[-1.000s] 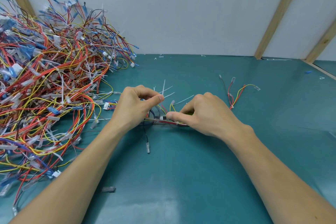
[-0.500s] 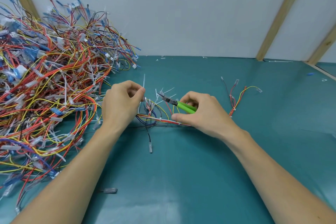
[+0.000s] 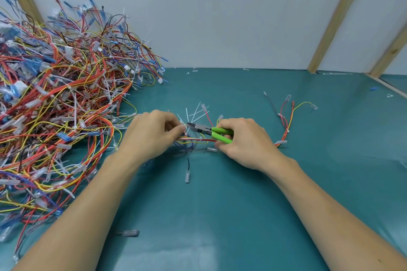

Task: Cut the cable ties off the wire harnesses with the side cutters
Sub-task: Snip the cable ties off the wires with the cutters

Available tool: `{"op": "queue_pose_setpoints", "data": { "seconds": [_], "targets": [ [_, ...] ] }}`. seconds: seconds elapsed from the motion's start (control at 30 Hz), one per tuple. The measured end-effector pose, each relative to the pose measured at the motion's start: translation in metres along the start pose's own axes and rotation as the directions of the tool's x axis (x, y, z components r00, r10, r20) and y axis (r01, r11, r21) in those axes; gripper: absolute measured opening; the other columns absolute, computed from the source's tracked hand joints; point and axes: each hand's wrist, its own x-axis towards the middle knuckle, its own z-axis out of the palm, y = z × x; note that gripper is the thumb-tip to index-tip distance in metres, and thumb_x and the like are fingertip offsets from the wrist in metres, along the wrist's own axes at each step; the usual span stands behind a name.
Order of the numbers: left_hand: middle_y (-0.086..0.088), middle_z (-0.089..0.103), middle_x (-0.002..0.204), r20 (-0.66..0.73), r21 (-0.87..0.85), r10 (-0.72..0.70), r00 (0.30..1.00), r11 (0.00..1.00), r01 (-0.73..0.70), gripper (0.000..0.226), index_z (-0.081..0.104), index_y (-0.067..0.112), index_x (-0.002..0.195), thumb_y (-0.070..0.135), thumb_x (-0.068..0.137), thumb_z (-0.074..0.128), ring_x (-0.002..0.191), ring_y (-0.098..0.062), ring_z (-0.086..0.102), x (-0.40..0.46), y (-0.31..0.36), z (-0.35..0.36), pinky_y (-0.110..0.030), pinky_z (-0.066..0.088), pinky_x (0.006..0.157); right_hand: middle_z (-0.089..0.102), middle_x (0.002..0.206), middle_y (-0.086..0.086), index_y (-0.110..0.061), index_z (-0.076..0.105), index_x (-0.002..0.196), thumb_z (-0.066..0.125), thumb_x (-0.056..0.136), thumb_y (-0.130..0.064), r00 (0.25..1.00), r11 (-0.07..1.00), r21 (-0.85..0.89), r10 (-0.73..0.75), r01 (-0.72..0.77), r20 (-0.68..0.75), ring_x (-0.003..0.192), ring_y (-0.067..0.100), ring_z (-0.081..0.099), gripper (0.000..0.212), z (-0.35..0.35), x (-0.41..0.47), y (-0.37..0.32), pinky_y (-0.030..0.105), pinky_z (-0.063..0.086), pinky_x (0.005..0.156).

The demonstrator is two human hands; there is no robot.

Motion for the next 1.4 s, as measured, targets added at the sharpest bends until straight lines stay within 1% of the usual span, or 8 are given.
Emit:
{"op": "queue_pose_setpoints", "data": {
  "seconds": [0.17,0.3,0.4,0.8,1.07,1.13,1.3,1.4],
  "targets": [
    [0.007,0.069,0.08,0.082,-0.167,0.051,0.995,0.985,-0.037,0.018,0.075,0.035,0.083,0.045,0.093,0.064,0.081,-0.017,0.063,0.001,0.004,-0.001,-0.034,0.05,0.075,0.057,0.064,-0.01,-0.03,0.059,0.075,0.073,0.083,-0.03,0.986,0.992,-0.005,0.126,-0.127,-0.105,0.074,0.024,0.054,0.016,-0.005,0.006,0.016,0.028,0.035,0.055],
    [0.009,0.073,0.08,-0.051,-0.286,-0.095,0.994,0.955,0.077,0.021,0.074,0.029,0.087,0.029,0.099,0.056,0.081,-0.019,0.066,0.006,-0.003,-0.004,-0.038,0.054,0.079,0.061,0.066,-0.008,-0.028,0.058,0.075,0.072,0.083,-0.029,0.959,0.976,0.014,0.217,-0.219,-0.184,0.075,0.028,0.057,0.016,-0.009,0.009,0.026,0.029,0.033,0.053],
    [0.009,0.074,0.085,0.101,-0.348,-0.089,0.991,0.93,0.119,0.026,0.074,0.025,0.091,0.034,0.101,0.052,0.086,-0.016,0.067,0.008,-0.007,-0.004,-0.038,0.054,0.087,0.06,0.065,-0.007,-0.028,0.059,0.074,0.071,0.085,-0.03,0.945,0.967,0.041,0.253,-0.25,-0.207,0.071,0.025,0.057,0.016,-0.01,0.01,0.029,0.029,0.031,0.051],
    [0.008,0.061,0.056,0.358,-0.388,0.121,0.926,0.921,0.03,0.015,0.073,0.022,0.076,0.032,0.088,0.077,0.045,-0.01,0.053,-0.001,0.002,-0.002,-0.022,0.044,0.043,0.062,0.07,-0.01,-0.033,0.062,0.08,0.07,0.087,-0.032,0.949,0.97,0.041,0.245,-0.241,-0.198,0.08,0.028,0.058,0.011,-0.002,0.009,0.023,0.032,0.035,0.058],
    [-0.002,0.071,0.066,0.573,-0.505,0.248,0.781,0.858,0.098,0.033,0.075,0.023,0.069,0.043,0.093,0.066,0.047,-0.018,0.064,-0.01,0.017,-0.01,-0.016,0.036,0.044,0.065,0.069,-0.007,-0.027,0.069,0.084,0.072,0.087,-0.034,0.971,0.979,0.105,0.187,-0.173,-0.149,0.078,0.026,0.059,0.008,0.002,0.008,0.016,0.035,0.046,0.064],
    [0.001,0.069,0.063,0.537,-0.454,0.215,0.816,0.889,0.065,0.033,0.075,0.021,0.068,0.045,0.089,0.071,0.044,-0.016,0.06,-0.01,0.019,-0.007,-0.017,0.038,0.047,0.066,0.068,-0.005,-0.026,0.072,0.087,0.071,0.087,-0.033,0.976,0.978,0.135,0.179,-0.162,-0.126,0.075,0.024,0.058,0.007,0.0,0.007,0.014,0.035,0.046,0.065],
    [0.005,0.064,0.063,0.024,-0.277,0.121,0.992,0.955,-0.109,0.017,0.075,0.03,0.079,0.039,0.091,0.069,0.055,-0.008,0.053,-0.002,0.013,0.005,-0.028,0.045,0.056,0.066,0.069,0.001,-0.023,0.073,0.083,0.072,0.088,-0.036,0.966,0.947,0.264,0.223,-0.182,-0.134,0.072,0.023,0.055,0.014,-0.007,0.006,0.01,0.033,0.042,0.064],
    [0.016,0.064,0.09,0.103,-0.107,0.219,0.97,0.972,-0.208,0.007,0.072,0.033,0.097,0.035,0.094,0.067,0.085,-0.009,0.058,-0.004,0.012,0.013,-0.037,0.049,0.081,0.071,0.073,0.0,-0.022,0.073,0.083,0.074,0.086,-0.035,0.965,0.914,0.357,0.242,-0.194,-0.097,0.075,0.019,0.061,0.013,-0.007,0.006,0.005,0.028,0.043,0.066]
  ]
}}
